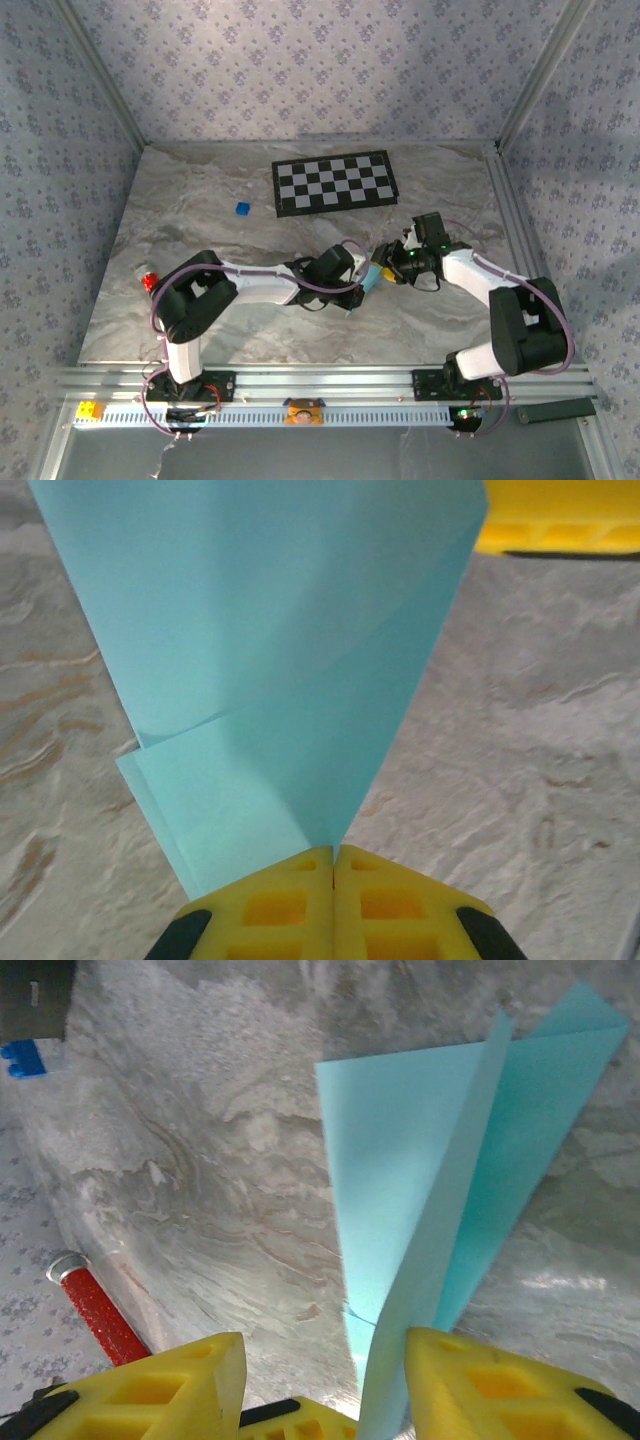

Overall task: Fold a paper plane with a square sheet of paper (pick it up from the middle)
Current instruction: Fold the wing for the fifth time at the center of the table.

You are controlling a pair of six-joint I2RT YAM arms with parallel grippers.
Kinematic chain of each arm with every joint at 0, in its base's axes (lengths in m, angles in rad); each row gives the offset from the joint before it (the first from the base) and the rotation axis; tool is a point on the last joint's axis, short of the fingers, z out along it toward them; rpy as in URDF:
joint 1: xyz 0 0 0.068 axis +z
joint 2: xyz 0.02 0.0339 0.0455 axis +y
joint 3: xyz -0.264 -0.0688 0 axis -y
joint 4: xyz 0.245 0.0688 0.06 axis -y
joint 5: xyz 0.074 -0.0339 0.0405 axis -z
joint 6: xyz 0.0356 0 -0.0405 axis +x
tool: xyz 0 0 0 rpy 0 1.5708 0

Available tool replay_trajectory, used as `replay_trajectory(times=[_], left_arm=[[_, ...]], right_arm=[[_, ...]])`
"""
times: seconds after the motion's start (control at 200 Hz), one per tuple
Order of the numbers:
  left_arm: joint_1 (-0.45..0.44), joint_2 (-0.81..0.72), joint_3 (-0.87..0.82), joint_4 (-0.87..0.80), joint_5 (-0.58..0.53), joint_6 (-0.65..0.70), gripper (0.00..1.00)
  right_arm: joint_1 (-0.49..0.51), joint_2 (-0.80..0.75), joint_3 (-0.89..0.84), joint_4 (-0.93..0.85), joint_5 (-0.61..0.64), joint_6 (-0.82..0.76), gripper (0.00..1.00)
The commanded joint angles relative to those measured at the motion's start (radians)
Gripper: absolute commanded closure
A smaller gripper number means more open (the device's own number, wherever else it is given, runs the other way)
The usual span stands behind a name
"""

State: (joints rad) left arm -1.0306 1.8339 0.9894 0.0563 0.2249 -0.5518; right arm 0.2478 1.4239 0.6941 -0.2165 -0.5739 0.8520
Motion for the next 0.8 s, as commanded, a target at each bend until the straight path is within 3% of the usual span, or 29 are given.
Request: replay_trajectory(times=[0.0, 0.54, 0.795], left_arm=[[-0.013, -0.035, 0.041, -0.114, -0.089, 0.076, 0.97], [-0.069, -0.029, 0.099, -0.231, -0.243, 0.172, 0.93], [-0.095, -0.018, 0.12, -0.268, -0.319, 0.212, 0.81]], right_arm=[[0.005, 0.021, 0.039, -0.087, 0.011, -0.004, 0.56], [0.021, 0.08, 0.052, -0.071, -0.032, -0.002, 0.8], [0.019, 0.081, 0.042, -0.034, -0.059, 0.017, 0.94]])
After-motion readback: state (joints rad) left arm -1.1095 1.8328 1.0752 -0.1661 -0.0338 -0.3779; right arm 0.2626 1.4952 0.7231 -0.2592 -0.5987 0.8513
